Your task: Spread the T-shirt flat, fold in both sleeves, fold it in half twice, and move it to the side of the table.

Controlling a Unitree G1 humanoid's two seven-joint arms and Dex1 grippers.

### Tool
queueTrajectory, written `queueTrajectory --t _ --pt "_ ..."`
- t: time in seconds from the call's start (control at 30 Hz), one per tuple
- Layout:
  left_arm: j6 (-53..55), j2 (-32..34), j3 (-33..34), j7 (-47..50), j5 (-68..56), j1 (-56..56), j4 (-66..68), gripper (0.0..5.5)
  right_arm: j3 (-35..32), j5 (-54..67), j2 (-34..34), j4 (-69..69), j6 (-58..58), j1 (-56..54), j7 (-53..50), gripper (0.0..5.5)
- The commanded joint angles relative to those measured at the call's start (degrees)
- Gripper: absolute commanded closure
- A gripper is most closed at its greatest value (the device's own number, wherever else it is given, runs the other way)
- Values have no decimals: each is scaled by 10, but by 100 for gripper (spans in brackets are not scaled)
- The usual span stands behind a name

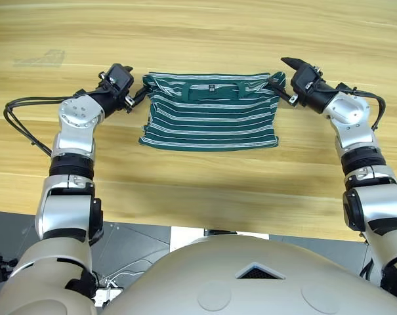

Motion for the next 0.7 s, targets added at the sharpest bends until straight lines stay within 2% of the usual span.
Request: queueTrajectory --t 0.03,0.2,0.37,0.5,0.7 --pt "-13 -14 4 15 2 -33 48 190 0 -12 2 12 -11 5 -12 200" --pt "-19 -23 7 35 7 -91 107 102 6 -33 5 32 -19 -15 -37 104" --pt "-36 -33 -2 37 13 -99 136 15 10 -47 9 47 -26 -29 -52 13" --pt "-41 -30 -2 45 19 -107 158 12 15 -62 16 73 -23 -55 -69 11" --pt "-41 -33 3 81 24 -125 185 12 30 -107 26 158 21 -148 -128 11"
